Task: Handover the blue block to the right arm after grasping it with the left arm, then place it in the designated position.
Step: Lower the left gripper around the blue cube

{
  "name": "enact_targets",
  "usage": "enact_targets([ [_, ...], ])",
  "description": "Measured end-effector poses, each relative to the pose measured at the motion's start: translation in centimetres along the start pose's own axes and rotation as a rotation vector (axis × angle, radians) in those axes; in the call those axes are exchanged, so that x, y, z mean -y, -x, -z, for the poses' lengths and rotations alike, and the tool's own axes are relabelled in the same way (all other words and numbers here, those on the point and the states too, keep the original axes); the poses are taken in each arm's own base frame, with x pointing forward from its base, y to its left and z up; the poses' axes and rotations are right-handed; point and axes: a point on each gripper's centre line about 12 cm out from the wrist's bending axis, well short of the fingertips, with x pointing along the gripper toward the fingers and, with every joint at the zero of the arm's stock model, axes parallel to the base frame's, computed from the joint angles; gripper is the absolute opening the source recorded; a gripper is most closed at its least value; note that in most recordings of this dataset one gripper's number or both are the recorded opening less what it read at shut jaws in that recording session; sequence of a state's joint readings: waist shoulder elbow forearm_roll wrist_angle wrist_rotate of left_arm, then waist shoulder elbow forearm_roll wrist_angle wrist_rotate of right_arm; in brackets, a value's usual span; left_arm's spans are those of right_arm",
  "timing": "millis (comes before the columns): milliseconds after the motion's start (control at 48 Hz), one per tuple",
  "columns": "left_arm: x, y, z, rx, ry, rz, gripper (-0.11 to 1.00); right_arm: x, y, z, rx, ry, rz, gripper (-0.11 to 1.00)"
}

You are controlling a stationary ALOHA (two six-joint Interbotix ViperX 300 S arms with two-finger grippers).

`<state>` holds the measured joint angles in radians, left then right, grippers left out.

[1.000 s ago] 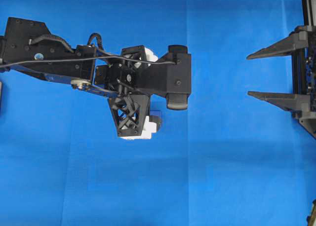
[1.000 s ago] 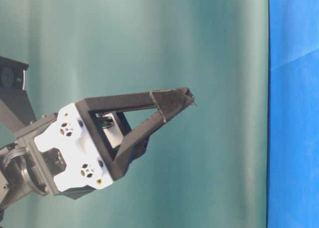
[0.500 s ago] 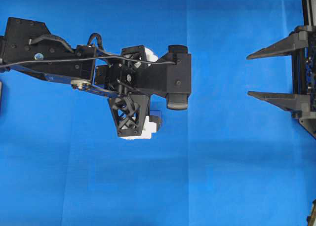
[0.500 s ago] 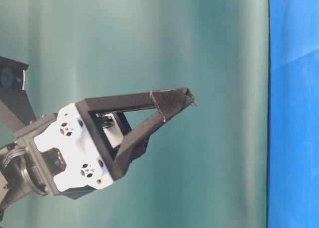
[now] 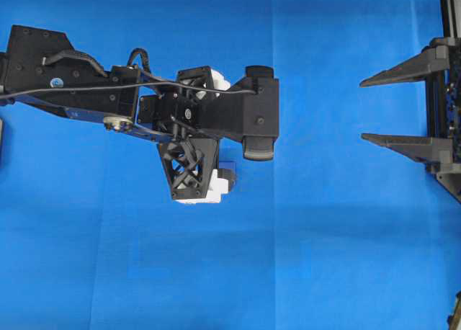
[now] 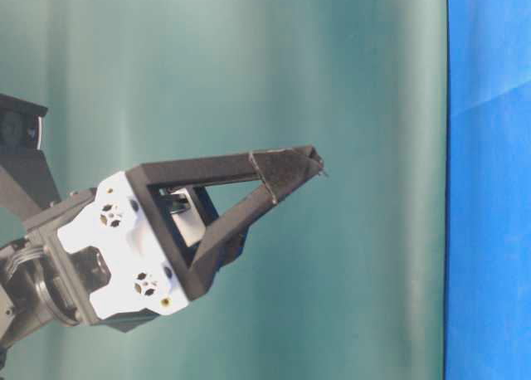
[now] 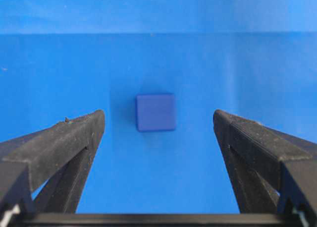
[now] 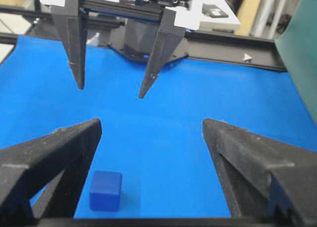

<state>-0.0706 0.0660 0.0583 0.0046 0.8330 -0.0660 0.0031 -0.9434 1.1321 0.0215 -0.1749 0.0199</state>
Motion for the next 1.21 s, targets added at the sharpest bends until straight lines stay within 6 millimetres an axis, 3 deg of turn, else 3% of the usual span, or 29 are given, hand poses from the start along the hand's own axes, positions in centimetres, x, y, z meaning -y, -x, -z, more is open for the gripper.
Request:
enact_targets([
  [333,0.0,-0.7,0.5,0.009,0.001,0.001,0.93,0.0,0.0,0.0,0.000,0.000,0.000,0.97],
  [750,-0.1,-6.6,4.6,-0.043,0.046,-0.001,0.93,0.0,0.0,0.0,-0.002,0.002,0.000,0.97],
  [1209,-0.2,-11.0,7.6,-0.071,0.064,-0.004,0.93,0.0,-0.1,0.1,-0.006,0.002,0.000,0.97],
])
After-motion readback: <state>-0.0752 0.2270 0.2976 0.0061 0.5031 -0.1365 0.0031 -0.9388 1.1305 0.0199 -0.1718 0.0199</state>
